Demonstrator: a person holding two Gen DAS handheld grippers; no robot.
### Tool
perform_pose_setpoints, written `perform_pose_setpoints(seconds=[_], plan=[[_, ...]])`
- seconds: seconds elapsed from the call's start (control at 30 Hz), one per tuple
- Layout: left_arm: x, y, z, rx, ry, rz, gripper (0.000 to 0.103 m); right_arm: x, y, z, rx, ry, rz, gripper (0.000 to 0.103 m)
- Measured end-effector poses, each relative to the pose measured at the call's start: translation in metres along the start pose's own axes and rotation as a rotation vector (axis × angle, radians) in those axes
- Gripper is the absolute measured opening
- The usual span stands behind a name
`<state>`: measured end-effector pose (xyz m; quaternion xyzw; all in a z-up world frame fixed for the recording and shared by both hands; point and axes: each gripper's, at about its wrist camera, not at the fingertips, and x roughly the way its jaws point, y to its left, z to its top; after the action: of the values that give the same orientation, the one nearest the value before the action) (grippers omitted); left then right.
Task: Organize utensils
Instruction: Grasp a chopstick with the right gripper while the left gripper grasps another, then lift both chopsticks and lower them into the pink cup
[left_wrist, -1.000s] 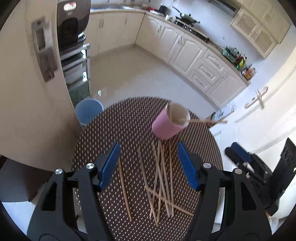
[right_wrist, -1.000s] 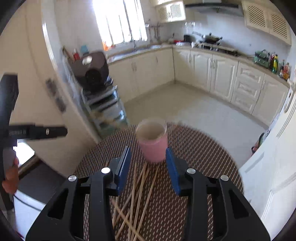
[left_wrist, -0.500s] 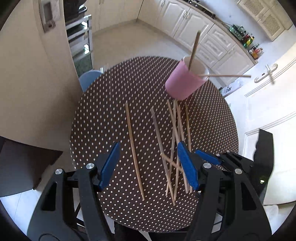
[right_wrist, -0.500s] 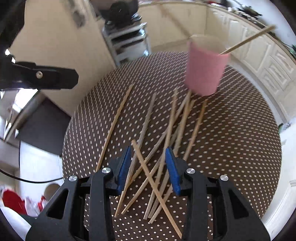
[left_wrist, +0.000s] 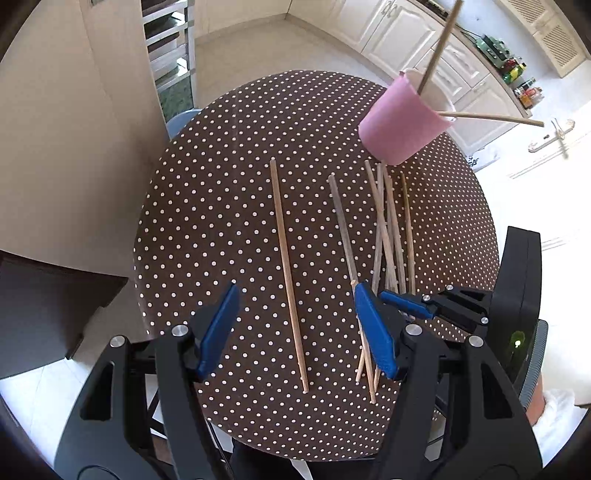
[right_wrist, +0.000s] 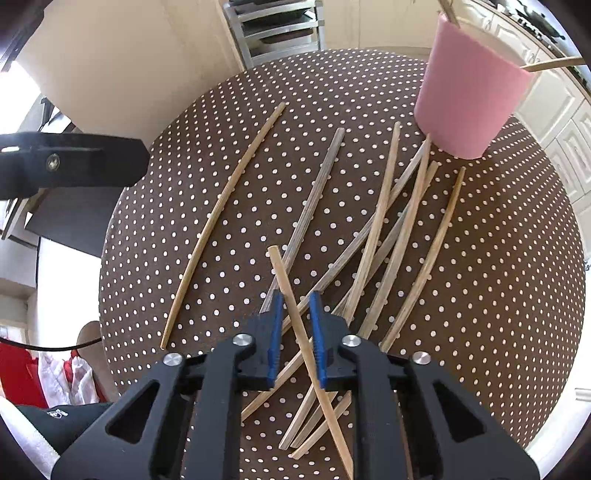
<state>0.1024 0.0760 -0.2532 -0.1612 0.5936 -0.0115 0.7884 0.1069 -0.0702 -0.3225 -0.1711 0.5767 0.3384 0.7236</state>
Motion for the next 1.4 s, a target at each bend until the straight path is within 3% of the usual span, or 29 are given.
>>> perform_pose_setpoints(seconds=[0.3, 0.5, 0.7, 0.87, 1.03, 1.27, 1.4], plan=[[0.022, 0.001, 0.011, -0.018, 0.036, 0.005, 0.064, 0.007, -0.011, 0.017, -0.012, -0.020, 0.034, 0.005], [0.039, -0.003, 0.023, -0.024, 0.040, 0.013, 0.064, -0.018, -0.046, 0.031, 0.117, -0.107, 0.101, 0.005], [0.063, 0.001, 0.044, -0.040, 0.042, 0.043, 0.064, -0.033, -0.079, 0.040, 0.201, -0.154, 0.105, 0.005], [0.084, 0.001, 0.064, -0.041, 0.075, 0.059, 0.037, -0.028, -0.109, 0.038, 0.251, -0.121, 0.072, 0.005], [0.100, 0.000, 0.078, -0.035, 0.105, 0.092, 0.035, -0.013, -0.144, 0.033, 0.325, -0.060, 0.027, 0.005], [0.103, -0.002, 0.090, -0.033, 0.103, 0.154, 0.007, 0.009, -0.173, 0.038, 0.369, 0.040, 0.017, 0.005], [0.101, 0.000, 0.089, -0.042, 0.093, 0.133, 0.006, 0.014, -0.170, 0.049, 0.353, 0.036, 0.021, 0.005]])
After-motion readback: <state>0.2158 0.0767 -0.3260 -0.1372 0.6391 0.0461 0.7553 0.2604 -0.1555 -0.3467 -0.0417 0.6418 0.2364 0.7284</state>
